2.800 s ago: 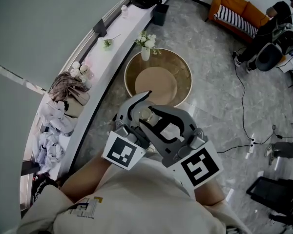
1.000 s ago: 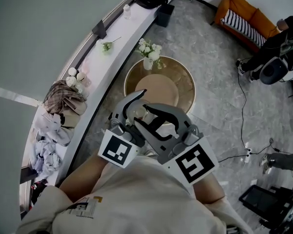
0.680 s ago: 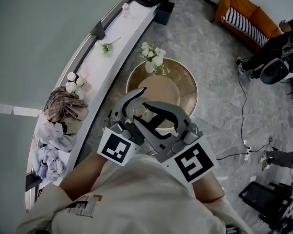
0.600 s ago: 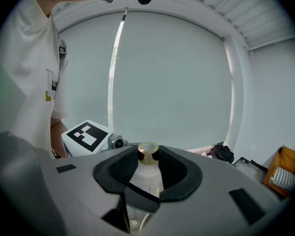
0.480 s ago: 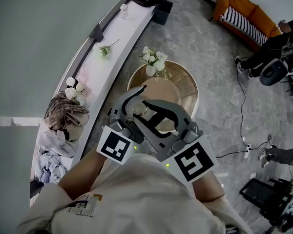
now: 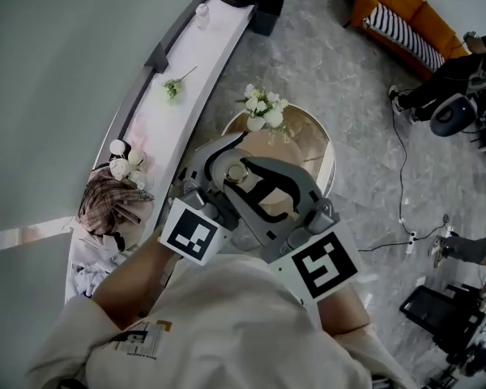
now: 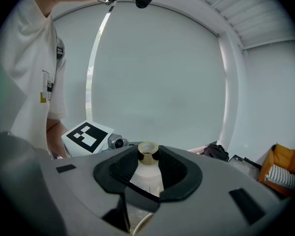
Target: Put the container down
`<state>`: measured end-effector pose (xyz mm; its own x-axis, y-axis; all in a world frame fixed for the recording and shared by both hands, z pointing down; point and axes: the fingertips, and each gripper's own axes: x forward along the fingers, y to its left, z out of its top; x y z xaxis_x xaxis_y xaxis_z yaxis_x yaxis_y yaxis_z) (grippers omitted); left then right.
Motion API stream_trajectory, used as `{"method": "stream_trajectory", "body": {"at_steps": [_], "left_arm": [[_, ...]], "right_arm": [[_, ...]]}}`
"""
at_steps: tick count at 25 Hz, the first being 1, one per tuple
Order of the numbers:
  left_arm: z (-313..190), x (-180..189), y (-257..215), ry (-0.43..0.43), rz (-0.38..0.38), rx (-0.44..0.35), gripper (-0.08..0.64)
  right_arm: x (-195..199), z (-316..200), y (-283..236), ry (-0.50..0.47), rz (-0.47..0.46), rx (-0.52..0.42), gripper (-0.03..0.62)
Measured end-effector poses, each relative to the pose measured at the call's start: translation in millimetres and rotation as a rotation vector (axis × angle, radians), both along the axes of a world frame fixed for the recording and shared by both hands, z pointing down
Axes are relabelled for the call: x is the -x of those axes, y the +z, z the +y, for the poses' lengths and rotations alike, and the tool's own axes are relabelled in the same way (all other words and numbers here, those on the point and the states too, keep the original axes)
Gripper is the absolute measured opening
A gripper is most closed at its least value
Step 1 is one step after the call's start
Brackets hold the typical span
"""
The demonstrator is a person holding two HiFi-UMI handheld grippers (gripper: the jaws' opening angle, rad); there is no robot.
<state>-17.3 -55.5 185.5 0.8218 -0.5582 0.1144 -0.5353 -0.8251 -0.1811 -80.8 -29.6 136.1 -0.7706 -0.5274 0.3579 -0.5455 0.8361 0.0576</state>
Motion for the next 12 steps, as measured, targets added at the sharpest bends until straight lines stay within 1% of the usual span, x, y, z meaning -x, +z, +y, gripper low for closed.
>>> {"method": "stream_trajectory", "body": {"at_steps": [5, 9, 12], "left_arm": [[-14.6, 5.9, 5.1, 0.003, 0.010, 0.008, 0.360], [-25.9, 2.8, 6.0, -0.004, 0.012, 0.007, 0.360], [-30.0, -2.7, 8.8, -0.017, 0.001, 0.009, 0.360]], "right_arm": [[6.2, -15.4, 5.5, 0.008, 0.000, 0.010, 0.124], [2.9, -26.0, 7.4, 0.005, 0.003, 0.011, 0.125], [-3.0, -29.5, 8.3, -0.009, -0.013, 0.003, 0.124]]}}
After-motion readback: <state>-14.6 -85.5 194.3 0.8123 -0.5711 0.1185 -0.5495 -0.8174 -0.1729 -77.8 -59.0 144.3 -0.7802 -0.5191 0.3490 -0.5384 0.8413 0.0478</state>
